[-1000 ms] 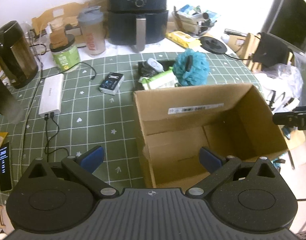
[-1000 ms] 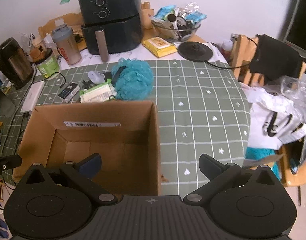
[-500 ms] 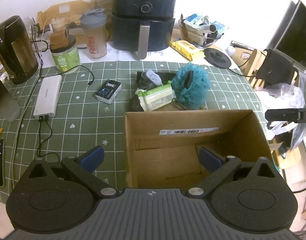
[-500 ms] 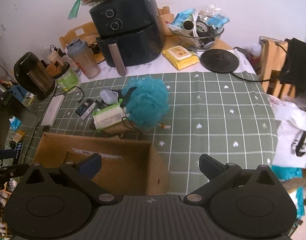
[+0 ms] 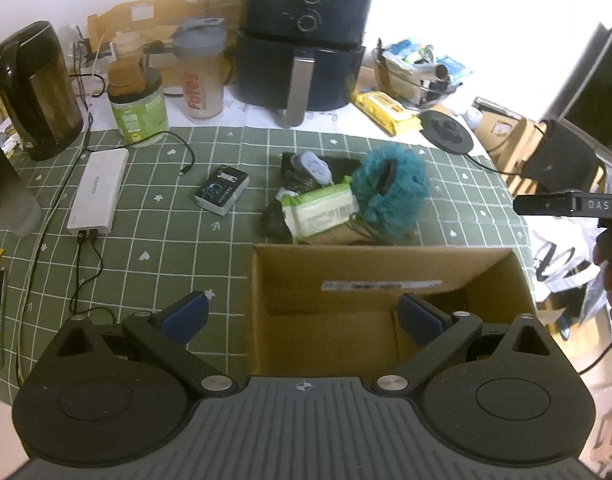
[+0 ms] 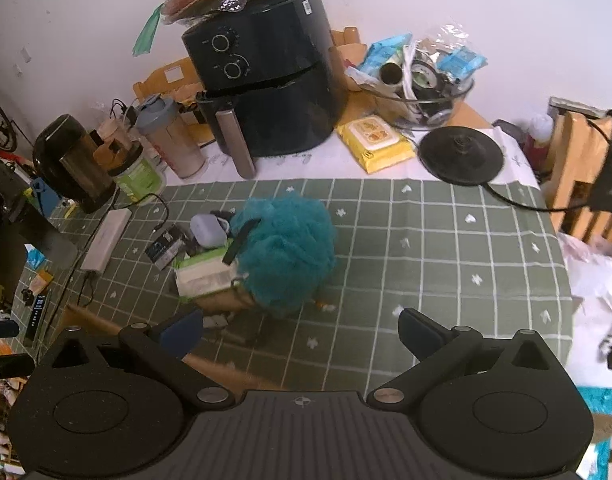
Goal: Organize soft objects
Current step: 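Close the right gripper on the teal mesh sponge and lift it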
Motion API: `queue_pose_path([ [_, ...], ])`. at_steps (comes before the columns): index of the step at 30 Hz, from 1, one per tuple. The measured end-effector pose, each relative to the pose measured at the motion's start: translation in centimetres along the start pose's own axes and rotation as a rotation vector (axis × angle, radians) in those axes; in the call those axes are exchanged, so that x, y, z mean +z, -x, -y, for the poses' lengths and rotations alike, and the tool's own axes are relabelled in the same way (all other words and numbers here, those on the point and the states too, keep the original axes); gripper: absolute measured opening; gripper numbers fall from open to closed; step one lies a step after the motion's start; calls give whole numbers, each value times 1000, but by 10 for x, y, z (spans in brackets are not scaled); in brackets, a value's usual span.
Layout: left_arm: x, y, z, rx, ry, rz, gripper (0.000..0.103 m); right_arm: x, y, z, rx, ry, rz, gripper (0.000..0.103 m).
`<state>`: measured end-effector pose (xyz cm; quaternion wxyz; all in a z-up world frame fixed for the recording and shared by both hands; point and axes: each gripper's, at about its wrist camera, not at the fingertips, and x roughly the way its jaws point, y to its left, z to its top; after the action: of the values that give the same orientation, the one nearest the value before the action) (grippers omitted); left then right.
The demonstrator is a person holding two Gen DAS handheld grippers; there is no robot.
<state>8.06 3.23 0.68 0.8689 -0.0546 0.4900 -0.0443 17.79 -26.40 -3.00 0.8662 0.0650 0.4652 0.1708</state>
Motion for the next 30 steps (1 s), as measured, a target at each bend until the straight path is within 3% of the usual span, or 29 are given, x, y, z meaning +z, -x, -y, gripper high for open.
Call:
queue_pose_path([
  [8, 22, -14, -11, 8, -9, 26, 103, 25, -34, 4, 33, 59, 7, 103],
  [16, 28, -24, -24, -32, -7, 21, 103, 50, -84, 5, 103, 104, -16, 103],
  [24, 27, -27, -44, -27, 53, 8, 103, 65, -137, 5, 201, 85, -80, 103],
  [30, 23, -25, -60, -6, 102, 1, 103, 71, -181, 18, 234, -15, -143, 103],
])
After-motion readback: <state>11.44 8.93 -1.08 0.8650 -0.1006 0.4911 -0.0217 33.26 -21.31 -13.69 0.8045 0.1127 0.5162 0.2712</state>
